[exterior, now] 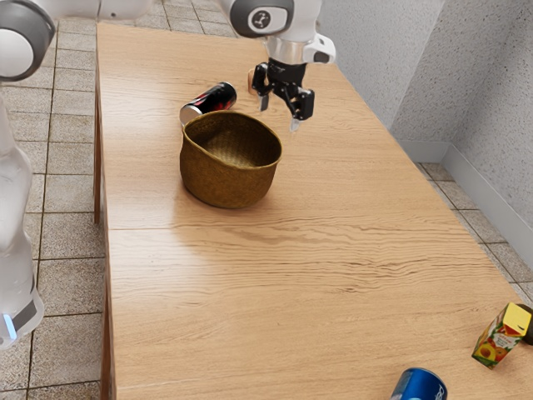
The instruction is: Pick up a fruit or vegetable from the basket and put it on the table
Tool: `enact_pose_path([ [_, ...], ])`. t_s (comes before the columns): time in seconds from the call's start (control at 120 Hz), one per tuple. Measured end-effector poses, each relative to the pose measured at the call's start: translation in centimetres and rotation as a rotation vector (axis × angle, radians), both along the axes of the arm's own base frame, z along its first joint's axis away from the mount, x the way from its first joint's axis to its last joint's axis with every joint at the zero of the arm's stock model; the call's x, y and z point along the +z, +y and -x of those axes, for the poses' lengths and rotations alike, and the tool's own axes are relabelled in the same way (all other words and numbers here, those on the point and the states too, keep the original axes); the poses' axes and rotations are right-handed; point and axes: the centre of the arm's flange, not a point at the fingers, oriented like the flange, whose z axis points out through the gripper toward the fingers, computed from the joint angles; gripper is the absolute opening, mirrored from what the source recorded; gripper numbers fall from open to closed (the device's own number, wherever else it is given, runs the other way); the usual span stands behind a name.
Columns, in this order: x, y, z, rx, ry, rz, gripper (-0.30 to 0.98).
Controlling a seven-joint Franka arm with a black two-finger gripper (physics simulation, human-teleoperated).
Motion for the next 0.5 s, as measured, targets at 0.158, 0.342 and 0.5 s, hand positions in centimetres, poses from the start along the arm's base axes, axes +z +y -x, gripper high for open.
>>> enact_pose_path([
  [0.158,-0.3,2.4,0.3,0.140,-0.012,0.008,0.69],
  [0.342,-3.6,5.4,1.3,0.290,0.038,0.030,0.69],
  [0.5,-5.4,4.6,1.3,0.350,0.058,0.059,0.69],
])
